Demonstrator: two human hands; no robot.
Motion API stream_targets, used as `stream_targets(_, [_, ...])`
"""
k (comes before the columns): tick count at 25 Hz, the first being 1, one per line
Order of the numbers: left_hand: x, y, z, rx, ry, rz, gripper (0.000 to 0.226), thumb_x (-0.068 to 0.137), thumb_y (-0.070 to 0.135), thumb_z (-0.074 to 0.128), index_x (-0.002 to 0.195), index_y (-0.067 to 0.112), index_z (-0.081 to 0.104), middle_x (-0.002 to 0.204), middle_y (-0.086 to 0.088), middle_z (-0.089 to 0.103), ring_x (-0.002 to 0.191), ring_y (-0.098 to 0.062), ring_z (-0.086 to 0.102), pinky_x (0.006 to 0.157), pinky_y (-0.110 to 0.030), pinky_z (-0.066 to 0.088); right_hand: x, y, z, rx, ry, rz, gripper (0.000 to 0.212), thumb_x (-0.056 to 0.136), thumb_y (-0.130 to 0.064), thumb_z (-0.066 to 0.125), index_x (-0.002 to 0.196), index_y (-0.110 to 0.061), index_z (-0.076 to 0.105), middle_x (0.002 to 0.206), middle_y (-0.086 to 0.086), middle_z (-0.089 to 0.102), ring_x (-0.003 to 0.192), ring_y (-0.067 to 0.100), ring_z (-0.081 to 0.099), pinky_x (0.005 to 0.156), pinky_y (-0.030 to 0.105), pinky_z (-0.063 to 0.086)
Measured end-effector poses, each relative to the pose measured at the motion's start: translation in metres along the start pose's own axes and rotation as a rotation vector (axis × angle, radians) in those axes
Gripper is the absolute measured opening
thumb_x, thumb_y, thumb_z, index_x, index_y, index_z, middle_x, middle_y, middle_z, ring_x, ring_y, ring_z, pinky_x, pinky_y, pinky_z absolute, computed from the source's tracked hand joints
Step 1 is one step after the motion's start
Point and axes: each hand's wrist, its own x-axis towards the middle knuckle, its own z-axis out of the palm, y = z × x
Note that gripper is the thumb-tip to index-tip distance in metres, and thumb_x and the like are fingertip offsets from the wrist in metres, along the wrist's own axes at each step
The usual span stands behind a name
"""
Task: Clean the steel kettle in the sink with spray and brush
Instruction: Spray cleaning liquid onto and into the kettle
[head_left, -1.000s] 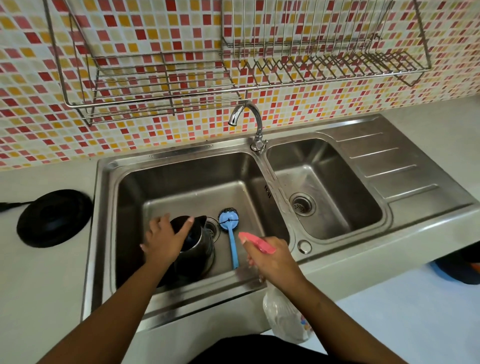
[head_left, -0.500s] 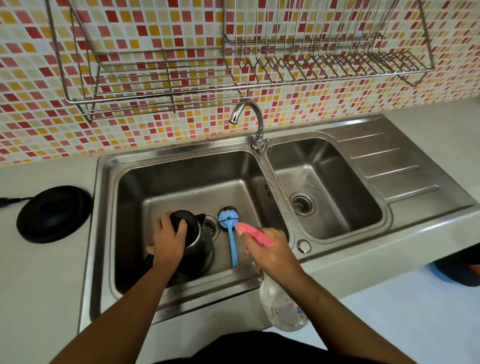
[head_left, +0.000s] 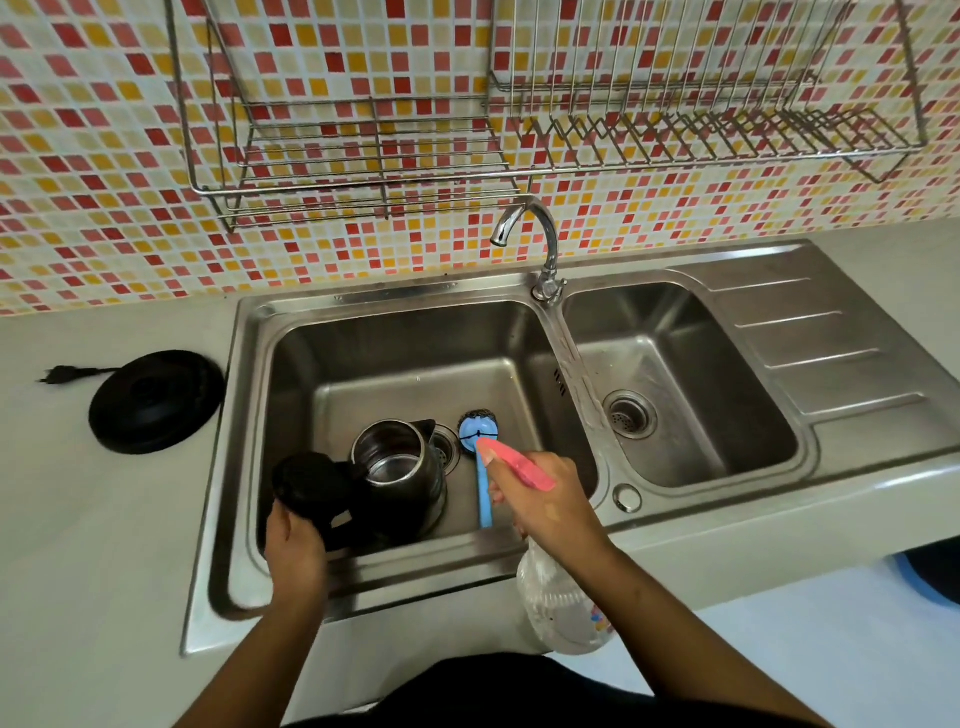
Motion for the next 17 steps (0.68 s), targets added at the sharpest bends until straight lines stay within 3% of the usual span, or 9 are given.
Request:
stream_targets(4, [-0.01, -0.01, 0.001, -0.191, 0.01, -0.17, 0.054, 0.094, -0.009, 0.037, 0.142, 0.014, 0.039, 0.138, -0.019, 0.049, 0.125, -0.034, 0.048, 0.103, -0.04, 0.039, -0.001, 0.002, 0.006, -0.006, -0.021, 0.016, 0.051, 0.082, -0.057, 0.06, 0.072, -0.007, 0.068, 0.069, 0.014, 0.07, 0.061, 0.027, 0.068, 0.059, 0.042, 0.057])
stream_targets(6, [-0.018, -0.011, 0.007, -0.228, -0.023, -0.268, 0.05, 0.087, -0.014, 0.045, 0.133, 0.007, 0.046, 0.119, -0.021, 0.058, 0.111, -0.032, 0.055, 0.096, -0.04, 0.045, -0.001, 0.006, 0.008, -0.002, -0.023, 0.013, 0.055, 0.08, -0.059, 0.061, 0.07, -0.006, 0.067, 0.065, 0.014, 0.069, 0.056, 0.026, 0.066, 0.057, 0.041, 0.056])
stream_targets(7, [-0.021, -0.01, 0.013, -0.286, -0.049, -0.347, 0.038, 0.088, -0.009, 0.052, 0.123, 0.005, 0.052, 0.11, -0.016, 0.061, 0.111, -0.028, 0.056, 0.093, -0.036, 0.046, -0.001, 0.009, 0.01, 0.003, -0.028, -0.001, 0.057, 0.08, -0.06, 0.061, 0.068, -0.005, 0.066, 0.062, 0.015, 0.066, 0.051, 0.026, 0.062, 0.055, 0.041, 0.054])
stream_targets(9, [-0.024, 0.005, 0.03, -0.379, -0.139, -0.469, 0.028, 0.087, 0.01, 0.065, 0.114, 0.01, 0.057, 0.125, -0.012, 0.056, 0.129, -0.026, 0.045, 0.103, -0.034, 0.04, -0.003, 0.008, 0.01, 0.016, -0.049, -0.047, 0.057, 0.081, -0.06, 0.06, 0.064, -0.006, 0.064, 0.053, 0.012, 0.058, 0.043, 0.017, 0.051, 0.051, 0.039, 0.051])
stream_targets(12, [-0.008, 0.016, 0.051, -0.455, -0.194, -0.512, 0.058, 0.084, 0.035, 0.068, 0.133, 0.01, 0.05, 0.146, -0.012, 0.042, 0.137, -0.027, 0.036, 0.112, -0.035, 0.032, -0.006, 0.0, 0.008, 0.03, -0.074, -0.076, 0.058, 0.083, -0.059, 0.058, 0.065, -0.004, 0.064, 0.052, 0.009, 0.057, 0.043, 0.012, 0.05, 0.049, 0.037, 0.05])
stream_targets(15, [0.005, 0.012, 0.063, -0.525, -0.206, -0.535, 0.065, 0.083, 0.054, 0.06, 0.132, 0.012, 0.053, 0.139, -0.011, 0.053, 0.13, -0.027, 0.046, 0.105, -0.035, 0.036, -0.011, -0.003, 0.006, 0.019, -0.086, -0.059, 0.056, 0.084, -0.058, 0.058, 0.064, -0.005, 0.061, 0.053, 0.007, 0.056, 0.044, 0.011, 0.049, 0.048, 0.035, 0.049])
stream_targets(17, [0.009, 0.009, 0.069, -0.579, -0.208, -0.535, 0.073, 0.078, 0.063, 0.06, 0.132, 0.014, 0.055, 0.132, -0.012, 0.058, 0.123, -0.031, 0.053, 0.102, -0.044, 0.041, -0.015, -0.004, 0.002, 0.027, -0.082, -0.042, 0.053, 0.086, -0.053, 0.06, 0.062, -0.006, 0.061, 0.052, 0.003, 0.053, 0.043, 0.011, 0.049, 0.046, 0.032, 0.047])
